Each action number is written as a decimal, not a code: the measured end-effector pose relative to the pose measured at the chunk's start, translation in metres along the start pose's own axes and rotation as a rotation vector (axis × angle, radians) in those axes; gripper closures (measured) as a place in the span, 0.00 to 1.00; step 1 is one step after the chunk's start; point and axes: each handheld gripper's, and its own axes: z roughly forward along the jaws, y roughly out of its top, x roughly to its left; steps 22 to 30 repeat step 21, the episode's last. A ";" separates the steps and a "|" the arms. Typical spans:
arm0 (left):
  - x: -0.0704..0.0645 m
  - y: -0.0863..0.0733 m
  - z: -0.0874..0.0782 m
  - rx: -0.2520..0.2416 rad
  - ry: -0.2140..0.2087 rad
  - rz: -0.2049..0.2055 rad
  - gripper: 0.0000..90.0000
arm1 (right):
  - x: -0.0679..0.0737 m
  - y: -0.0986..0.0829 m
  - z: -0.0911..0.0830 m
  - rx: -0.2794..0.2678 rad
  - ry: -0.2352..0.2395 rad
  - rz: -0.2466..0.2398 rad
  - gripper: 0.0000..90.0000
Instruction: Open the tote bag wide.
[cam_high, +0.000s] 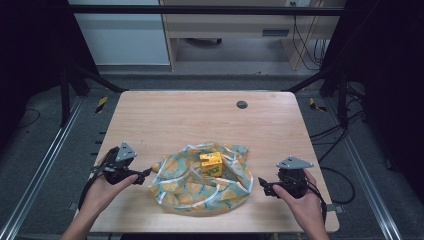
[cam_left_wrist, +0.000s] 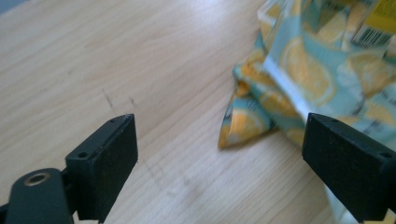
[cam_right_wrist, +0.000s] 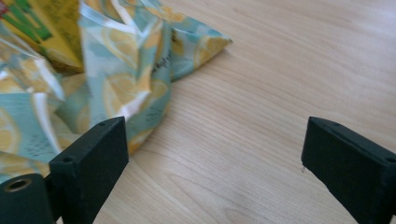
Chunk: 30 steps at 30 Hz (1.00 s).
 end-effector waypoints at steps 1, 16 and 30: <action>0.002 -0.004 0.001 0.006 0.008 -0.005 0.10 | -0.003 -0.001 0.002 0.007 0.000 0.012 0.08; 0.017 -0.048 0.015 0.042 0.074 -0.087 0.08 | -0.012 -0.004 0.044 -0.029 -0.156 0.078 0.14; 0.022 -0.045 0.018 0.021 0.106 -0.104 0.08 | -0.010 -0.013 0.040 -0.044 -0.173 0.055 0.14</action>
